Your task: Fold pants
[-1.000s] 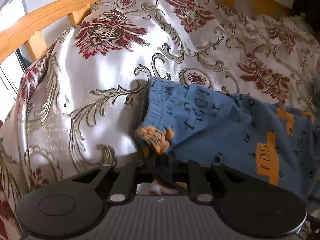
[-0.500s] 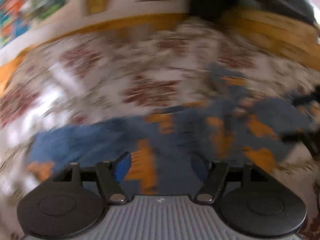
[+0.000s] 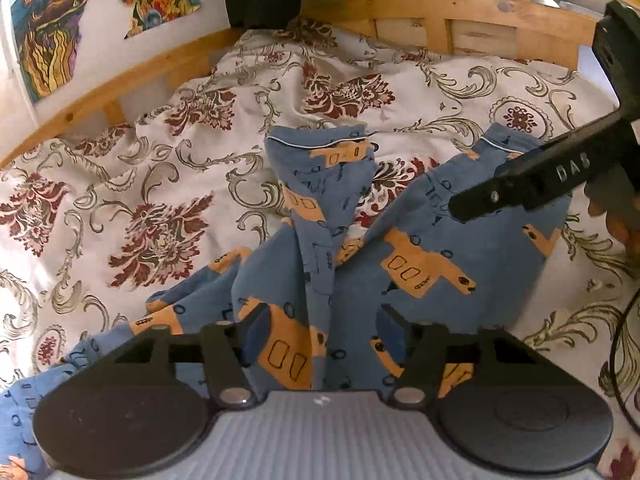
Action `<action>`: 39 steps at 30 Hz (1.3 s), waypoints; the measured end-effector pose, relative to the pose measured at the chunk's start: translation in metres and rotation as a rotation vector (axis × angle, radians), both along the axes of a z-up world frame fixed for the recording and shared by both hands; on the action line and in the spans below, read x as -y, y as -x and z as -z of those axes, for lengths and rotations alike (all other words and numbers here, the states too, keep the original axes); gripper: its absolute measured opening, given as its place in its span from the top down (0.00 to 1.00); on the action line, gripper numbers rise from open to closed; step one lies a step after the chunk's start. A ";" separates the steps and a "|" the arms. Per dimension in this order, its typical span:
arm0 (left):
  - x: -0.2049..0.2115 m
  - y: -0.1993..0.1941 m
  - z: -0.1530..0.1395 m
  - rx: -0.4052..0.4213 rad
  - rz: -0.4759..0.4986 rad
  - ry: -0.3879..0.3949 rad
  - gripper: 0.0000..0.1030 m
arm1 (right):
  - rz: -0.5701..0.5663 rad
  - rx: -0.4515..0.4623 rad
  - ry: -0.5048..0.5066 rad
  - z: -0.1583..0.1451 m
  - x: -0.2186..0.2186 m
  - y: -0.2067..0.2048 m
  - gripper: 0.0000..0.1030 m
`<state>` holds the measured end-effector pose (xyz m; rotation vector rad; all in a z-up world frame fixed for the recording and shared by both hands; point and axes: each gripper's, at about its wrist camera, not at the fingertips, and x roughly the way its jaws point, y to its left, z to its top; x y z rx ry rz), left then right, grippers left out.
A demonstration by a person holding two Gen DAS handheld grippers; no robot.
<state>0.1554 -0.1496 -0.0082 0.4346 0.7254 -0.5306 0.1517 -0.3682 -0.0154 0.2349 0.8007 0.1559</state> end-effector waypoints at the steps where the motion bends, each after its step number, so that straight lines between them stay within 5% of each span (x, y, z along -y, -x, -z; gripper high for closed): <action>1: 0.001 -0.004 0.002 -0.011 -0.009 0.001 0.47 | -0.017 0.003 -0.005 0.000 -0.002 -0.002 0.01; 3: 0.000 -0.013 0.005 -0.038 -0.044 0.008 0.66 | -0.045 0.008 -0.025 -0.003 -0.004 -0.011 0.01; 8: -0.008 -0.033 0.009 -0.112 -0.114 0.076 0.85 | -0.112 -0.043 -0.088 -0.024 -0.007 -0.071 0.01; 13: -0.008 -0.035 0.009 -0.110 -0.094 0.100 0.85 | -0.140 -0.252 -0.228 -0.040 -0.022 -0.148 0.01; 19: -0.009 -0.050 0.012 -0.140 -0.116 0.160 0.79 | -0.148 -0.350 -0.098 -0.049 -0.058 -0.206 0.01; 24: -0.004 -0.057 0.010 -0.140 -0.100 0.197 0.79 | -0.047 -0.436 -0.075 -0.037 -0.058 -0.241 0.06; 28: -0.001 -0.060 0.011 -0.130 -0.095 0.206 0.87 | 0.013 -0.481 -0.049 -0.027 -0.060 -0.265 0.13; 32: 0.000 -0.061 0.011 -0.123 -0.090 0.215 0.94 | 0.009 -0.508 0.013 -0.022 -0.070 -0.282 0.26; 39: 0.000 -0.058 0.010 -0.098 -0.075 0.221 0.97 | 0.003 -0.513 0.119 -0.018 -0.074 -0.287 0.79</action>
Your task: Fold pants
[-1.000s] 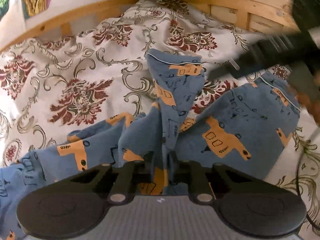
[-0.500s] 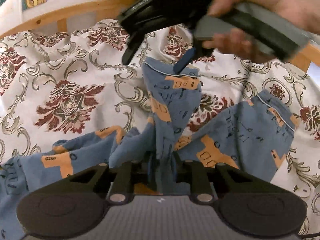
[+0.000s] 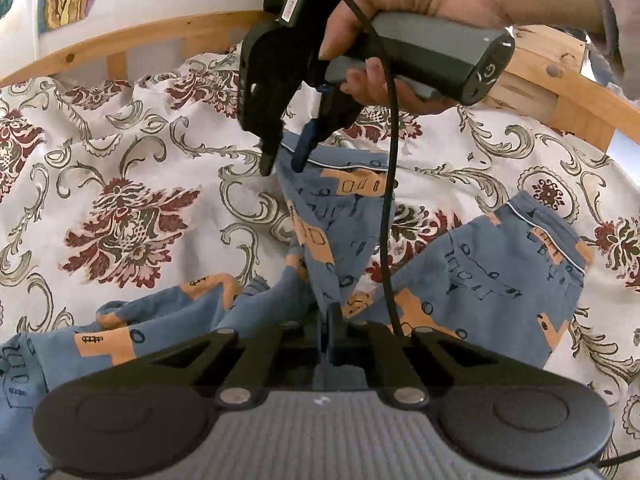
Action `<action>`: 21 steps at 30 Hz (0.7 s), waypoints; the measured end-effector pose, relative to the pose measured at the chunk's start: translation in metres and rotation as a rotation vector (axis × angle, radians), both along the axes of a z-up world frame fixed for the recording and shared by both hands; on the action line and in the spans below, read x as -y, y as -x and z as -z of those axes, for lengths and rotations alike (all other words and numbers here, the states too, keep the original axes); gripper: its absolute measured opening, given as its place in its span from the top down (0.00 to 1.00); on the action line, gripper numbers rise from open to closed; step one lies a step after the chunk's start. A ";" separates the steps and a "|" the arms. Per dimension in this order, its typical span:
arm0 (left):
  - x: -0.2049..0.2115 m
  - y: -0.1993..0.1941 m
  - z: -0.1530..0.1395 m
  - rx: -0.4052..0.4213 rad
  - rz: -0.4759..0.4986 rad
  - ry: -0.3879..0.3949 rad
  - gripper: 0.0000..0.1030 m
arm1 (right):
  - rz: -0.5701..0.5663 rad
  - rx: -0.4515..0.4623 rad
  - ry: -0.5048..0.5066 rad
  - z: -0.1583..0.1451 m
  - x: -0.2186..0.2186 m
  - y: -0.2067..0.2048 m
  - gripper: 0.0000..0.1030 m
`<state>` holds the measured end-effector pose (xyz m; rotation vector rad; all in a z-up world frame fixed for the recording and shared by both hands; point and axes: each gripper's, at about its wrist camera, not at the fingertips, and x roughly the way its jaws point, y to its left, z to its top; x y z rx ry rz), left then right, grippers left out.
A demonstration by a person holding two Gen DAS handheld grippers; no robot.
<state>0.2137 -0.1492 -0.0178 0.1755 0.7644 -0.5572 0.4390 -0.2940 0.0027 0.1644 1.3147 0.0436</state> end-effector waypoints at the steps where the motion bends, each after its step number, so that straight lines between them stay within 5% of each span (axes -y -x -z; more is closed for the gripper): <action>1: 0.000 0.001 -0.001 0.004 0.001 0.001 0.97 | 0.006 0.010 -0.006 -0.002 0.001 0.001 0.84; 3: -0.001 0.003 -0.002 0.014 0.005 0.005 0.98 | 0.018 0.030 -0.025 -0.005 0.006 0.005 0.99; 9: -0.003 0.011 -0.009 0.052 0.027 0.011 0.98 | 0.059 0.224 -0.126 -0.042 0.043 0.056 1.00; 16: -0.001 0.032 -0.023 0.099 0.119 0.005 0.99 | 0.211 0.570 -0.184 -0.081 0.096 0.195 1.00; 21: 0.008 0.054 -0.018 0.087 0.216 -0.049 0.99 | 0.404 0.577 -0.158 -0.053 0.113 0.287 1.00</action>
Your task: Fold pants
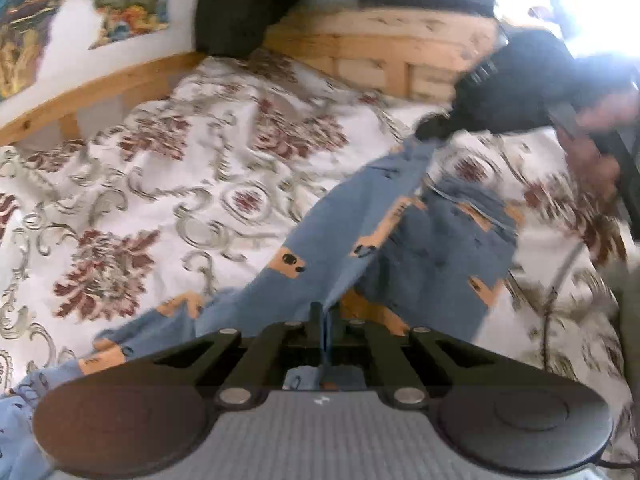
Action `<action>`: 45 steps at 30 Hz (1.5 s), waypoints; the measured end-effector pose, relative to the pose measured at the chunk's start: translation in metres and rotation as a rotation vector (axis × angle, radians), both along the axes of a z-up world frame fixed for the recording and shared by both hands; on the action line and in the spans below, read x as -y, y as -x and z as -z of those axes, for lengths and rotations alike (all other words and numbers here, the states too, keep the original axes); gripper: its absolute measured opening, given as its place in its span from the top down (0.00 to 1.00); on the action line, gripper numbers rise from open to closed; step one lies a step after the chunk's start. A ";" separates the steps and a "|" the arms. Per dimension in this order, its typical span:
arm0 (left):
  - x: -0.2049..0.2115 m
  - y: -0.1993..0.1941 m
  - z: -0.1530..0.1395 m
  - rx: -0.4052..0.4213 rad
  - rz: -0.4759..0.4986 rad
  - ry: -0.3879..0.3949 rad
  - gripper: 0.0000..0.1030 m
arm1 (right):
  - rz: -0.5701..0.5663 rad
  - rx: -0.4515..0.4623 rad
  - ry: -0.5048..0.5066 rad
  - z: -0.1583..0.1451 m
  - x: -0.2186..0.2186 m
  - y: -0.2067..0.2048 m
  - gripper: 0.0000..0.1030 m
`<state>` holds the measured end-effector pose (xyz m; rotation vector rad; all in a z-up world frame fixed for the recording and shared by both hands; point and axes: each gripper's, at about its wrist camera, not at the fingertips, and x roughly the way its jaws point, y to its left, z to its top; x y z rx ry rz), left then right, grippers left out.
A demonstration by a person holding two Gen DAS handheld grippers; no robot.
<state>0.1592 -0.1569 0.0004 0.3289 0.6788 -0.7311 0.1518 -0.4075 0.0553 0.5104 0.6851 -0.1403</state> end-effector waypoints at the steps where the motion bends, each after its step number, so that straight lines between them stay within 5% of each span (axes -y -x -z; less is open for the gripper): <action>1: 0.002 0.004 0.003 -0.004 0.015 -0.015 0.99 | 0.027 -0.021 -0.008 0.011 0.003 0.011 1.00; 5: 0.014 0.017 0.015 -0.016 0.059 -0.080 0.99 | 0.129 -0.093 -0.107 0.048 0.017 0.035 1.00; 9: 0.023 0.018 0.015 0.003 0.041 -0.100 0.99 | 0.108 -0.054 -0.086 0.043 0.016 0.025 1.00; 12: 0.028 0.012 0.005 0.016 0.004 -0.066 0.99 | 0.001 0.037 0.060 0.013 0.010 0.000 1.00; 16: 0.032 0.004 -0.010 0.037 -0.019 0.000 0.99 | -0.144 0.214 0.401 -0.044 -0.021 -0.005 1.00; 18: 0.033 0.003 -0.012 0.036 -0.005 0.010 0.99 | -0.143 0.203 0.522 -0.046 -0.033 0.007 1.00; 23: 0.033 0.008 0.007 -0.011 0.039 -0.057 0.99 | 0.039 -0.093 0.325 0.016 -0.006 0.036 1.00; 26: 0.032 0.015 0.017 -0.046 0.067 -0.075 0.99 | 0.117 -0.192 0.215 0.042 0.003 0.056 1.00; 39: 0.038 0.027 0.034 -0.062 0.102 -0.140 0.99 | 0.107 -0.192 0.290 0.037 -0.010 0.065 1.00; 45: 0.039 0.025 0.037 -0.076 0.101 -0.144 0.99 | 0.162 -0.268 0.121 0.051 0.014 0.063 1.00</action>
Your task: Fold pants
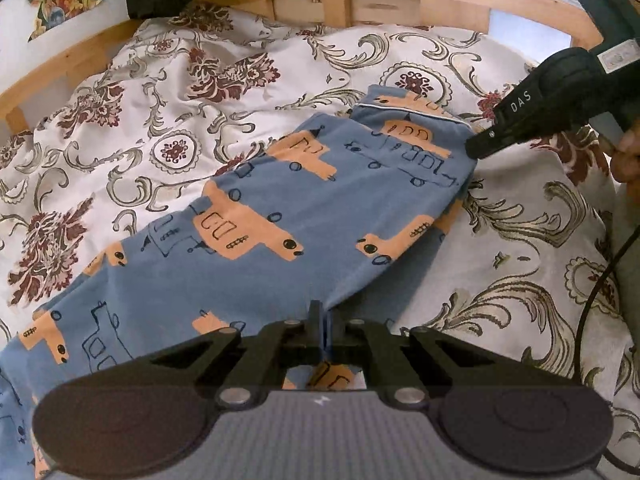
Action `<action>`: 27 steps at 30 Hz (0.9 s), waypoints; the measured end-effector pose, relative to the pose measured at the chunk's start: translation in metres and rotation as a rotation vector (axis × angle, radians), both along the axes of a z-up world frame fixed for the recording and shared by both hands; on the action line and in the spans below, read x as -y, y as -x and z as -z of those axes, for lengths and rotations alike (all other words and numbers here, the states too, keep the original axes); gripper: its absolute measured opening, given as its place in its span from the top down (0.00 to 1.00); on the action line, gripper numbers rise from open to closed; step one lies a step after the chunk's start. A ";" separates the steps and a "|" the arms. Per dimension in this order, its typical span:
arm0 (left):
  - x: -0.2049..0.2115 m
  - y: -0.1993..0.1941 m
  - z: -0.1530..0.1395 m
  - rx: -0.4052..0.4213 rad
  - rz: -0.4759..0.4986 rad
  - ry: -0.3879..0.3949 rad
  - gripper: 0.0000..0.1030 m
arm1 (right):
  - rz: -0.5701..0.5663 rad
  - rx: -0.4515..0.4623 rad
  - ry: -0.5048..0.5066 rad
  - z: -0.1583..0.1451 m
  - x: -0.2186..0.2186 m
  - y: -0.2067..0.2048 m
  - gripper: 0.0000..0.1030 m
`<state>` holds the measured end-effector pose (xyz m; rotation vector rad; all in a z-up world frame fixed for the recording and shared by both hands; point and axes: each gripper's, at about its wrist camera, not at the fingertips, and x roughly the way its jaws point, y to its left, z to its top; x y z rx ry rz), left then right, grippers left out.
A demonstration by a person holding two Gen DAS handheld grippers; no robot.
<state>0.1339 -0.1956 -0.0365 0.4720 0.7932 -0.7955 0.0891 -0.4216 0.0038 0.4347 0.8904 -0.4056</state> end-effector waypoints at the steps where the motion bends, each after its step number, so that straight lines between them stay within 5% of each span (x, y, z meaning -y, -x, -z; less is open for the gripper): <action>1: 0.000 0.000 0.000 -0.002 -0.001 -0.001 0.99 | 0.011 -0.002 -0.003 0.000 0.001 0.001 1.00; 7: 0.002 0.002 0.000 0.002 0.015 -0.006 0.98 | 0.033 0.027 0.101 -0.009 -0.008 0.008 1.00; 10: 0.002 0.001 0.001 -0.009 0.006 -0.002 0.98 | 0.045 0.017 0.004 -0.001 0.003 0.006 0.98; 12: 0.001 0.001 0.001 -0.013 0.004 -0.001 0.98 | 0.073 0.056 -0.024 -0.004 0.009 0.011 0.80; 15: 0.001 0.001 0.001 -0.016 0.003 0.000 0.98 | 0.084 0.085 -0.072 -0.004 0.015 0.013 0.70; 27: 0.000 0.006 0.000 -0.015 0.001 0.002 0.98 | 0.219 0.204 -0.368 0.007 0.052 0.026 0.52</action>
